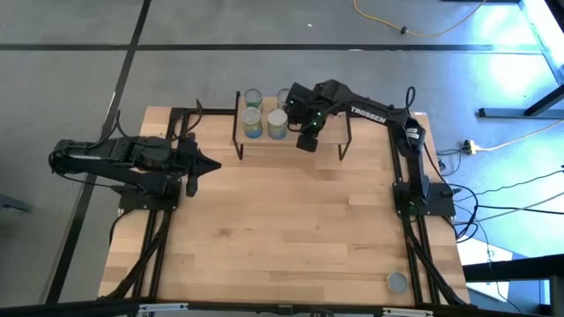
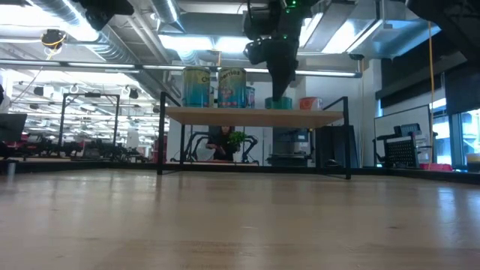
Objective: Pick and place cans onto a shelf
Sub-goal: Put the green tuna can on the shelf, then put the yellow can on the shelf
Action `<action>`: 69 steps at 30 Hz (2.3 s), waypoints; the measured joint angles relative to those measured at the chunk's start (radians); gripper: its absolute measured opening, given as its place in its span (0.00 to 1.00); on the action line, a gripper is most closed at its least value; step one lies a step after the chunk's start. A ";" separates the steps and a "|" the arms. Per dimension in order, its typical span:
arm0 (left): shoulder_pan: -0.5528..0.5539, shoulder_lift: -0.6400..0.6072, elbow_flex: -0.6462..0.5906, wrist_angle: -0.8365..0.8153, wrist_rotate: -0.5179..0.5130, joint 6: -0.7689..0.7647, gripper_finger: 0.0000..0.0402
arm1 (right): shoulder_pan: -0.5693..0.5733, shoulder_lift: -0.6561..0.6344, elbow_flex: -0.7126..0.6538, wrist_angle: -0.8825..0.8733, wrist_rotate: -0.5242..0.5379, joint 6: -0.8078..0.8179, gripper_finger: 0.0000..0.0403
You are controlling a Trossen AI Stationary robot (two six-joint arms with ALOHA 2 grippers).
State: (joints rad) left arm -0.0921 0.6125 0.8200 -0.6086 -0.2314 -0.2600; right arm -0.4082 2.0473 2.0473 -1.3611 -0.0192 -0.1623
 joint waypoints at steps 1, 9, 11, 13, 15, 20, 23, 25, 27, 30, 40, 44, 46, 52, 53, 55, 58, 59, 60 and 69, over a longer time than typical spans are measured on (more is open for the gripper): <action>0.000 0.000 0.000 0.000 -0.021 -0.001 0.04 | 0.001 -0.002 -0.008 0.011 0.001 0.000 0.00; 0.000 0.000 0.000 -0.005 -0.186 0.005 0.04 | 0.001 -0.002 -0.017 0.038 -0.004 0.000 0.01; 0.000 0.000 0.000 -0.005 -0.186 0.005 0.04 | 0.001 -0.001 -0.018 0.038 -0.004 -0.002 0.01; 0.000 0.000 0.000 -0.005 -0.181 0.005 0.04 | 0.001 -0.001 -0.018 0.038 -0.004 -0.001 0.03; 0.000 0.000 0.000 -0.005 -0.174 0.005 0.04 | 0.001 0.000 -0.018 0.038 -0.002 0.000 0.06; 0.000 0.000 0.000 -0.006 -0.170 0.005 0.04 | 0.001 0.001 -0.019 0.038 0.002 0.004 0.11; 0.000 0.000 0.000 -0.006 -0.169 0.005 0.04 | 0.001 0.000 -0.010 0.032 0.002 0.000 0.13; 0.000 0.000 0.000 -0.006 -0.168 0.005 0.04 | 0.001 0.005 0.015 0.017 0.001 0.001 0.13; 0.000 0.001 0.000 -0.006 -0.168 0.005 0.04 | 0.001 0.010 0.046 0.015 -0.003 0.000 0.13; 0.000 0.000 0.000 -0.006 -0.167 0.005 0.04 | 0.001 0.007 0.106 -0.015 -0.002 0.016 0.13; 0.000 0.000 0.000 -0.006 -0.167 0.007 0.04 | 0.001 0.005 0.254 -0.213 0.077 0.088 0.13; 0.000 0.000 0.000 -0.006 -0.167 0.009 0.04 | 0.005 -0.014 0.308 -0.204 -0.014 0.109 0.13; 0.000 0.001 0.000 -0.007 -0.166 0.009 0.04 | 0.008 -0.057 0.291 -0.217 -0.113 0.103 0.13; 0.000 0.001 0.000 -0.012 -0.111 0.023 0.04 | 0.059 -0.172 0.285 -0.210 -0.286 0.108 0.09; 0.000 0.001 0.000 -0.012 -0.104 0.035 0.04 | 0.069 -0.195 0.285 -0.210 -0.287 0.112 0.08; 0.000 0.000 0.000 -0.012 -0.084 0.062 0.04 | 0.097 -0.232 0.285 -0.210 -0.290 0.147 0.05; 0.000 0.001 0.000 -0.012 -0.059 0.087 0.04 | 0.145 -0.283 0.285 -0.210 -0.289 0.162 0.03; 0.000 0.000 0.000 -0.012 -0.050 0.087 0.04 | 0.163 -0.300 0.285 -0.210 -0.288 0.162 0.03; 0.000 0.000 0.000 -0.012 -0.033 0.086 0.04 | 0.183 -0.318 0.285 -0.210 -0.282 0.164 0.02; 0.000 0.000 0.000 -0.012 0.040 0.053 0.04 | 0.358 -0.569 0.019 -0.204 -0.044 0.263 0.03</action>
State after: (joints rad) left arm -0.0921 0.6129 0.8200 -0.6205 -0.1914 -0.2073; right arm -0.0504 1.4781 2.0663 -1.5649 -0.0631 0.1011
